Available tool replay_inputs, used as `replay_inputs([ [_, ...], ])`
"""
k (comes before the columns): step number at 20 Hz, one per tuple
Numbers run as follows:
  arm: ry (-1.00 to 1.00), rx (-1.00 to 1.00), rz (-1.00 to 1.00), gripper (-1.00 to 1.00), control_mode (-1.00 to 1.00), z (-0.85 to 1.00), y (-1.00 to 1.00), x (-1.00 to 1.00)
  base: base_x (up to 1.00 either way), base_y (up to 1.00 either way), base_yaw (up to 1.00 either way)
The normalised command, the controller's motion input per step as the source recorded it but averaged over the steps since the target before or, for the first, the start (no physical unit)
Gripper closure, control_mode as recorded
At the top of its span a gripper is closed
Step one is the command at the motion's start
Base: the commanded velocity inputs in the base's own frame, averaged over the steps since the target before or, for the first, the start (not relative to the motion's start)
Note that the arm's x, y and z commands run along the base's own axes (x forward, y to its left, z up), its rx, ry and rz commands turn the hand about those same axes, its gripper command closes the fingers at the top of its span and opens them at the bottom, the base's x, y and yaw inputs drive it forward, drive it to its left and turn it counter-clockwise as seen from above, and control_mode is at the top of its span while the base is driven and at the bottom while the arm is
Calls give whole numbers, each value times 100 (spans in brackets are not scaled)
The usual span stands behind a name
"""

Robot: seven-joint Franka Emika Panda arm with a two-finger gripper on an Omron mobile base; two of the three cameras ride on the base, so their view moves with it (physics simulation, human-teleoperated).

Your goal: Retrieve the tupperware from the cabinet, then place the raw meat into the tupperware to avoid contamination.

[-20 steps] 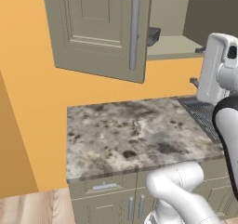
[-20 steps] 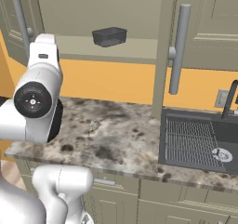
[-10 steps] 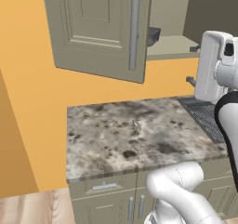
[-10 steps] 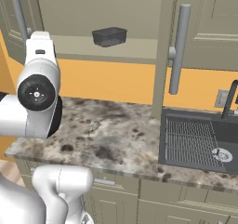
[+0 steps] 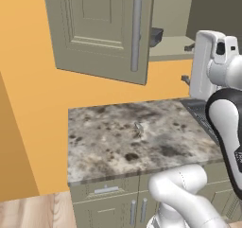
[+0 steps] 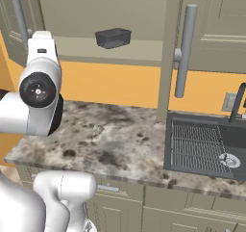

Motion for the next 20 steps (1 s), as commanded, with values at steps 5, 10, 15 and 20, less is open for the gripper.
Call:
replay_inputs([
  [5, 0, 0, 0, -100, -100, 0, -8, 25, 0, 0, 0],
  [10, 0, 0, 0, -100, -100, -2, 0, 22, 0, 0, 0],
  [15, 0, 1, 4, -100, -100, -8, 0, 24, 0, 0, 0],
  [20, -1, 2, 12, -100, -100, -2, 0, 5, 0, 0, 0],
])
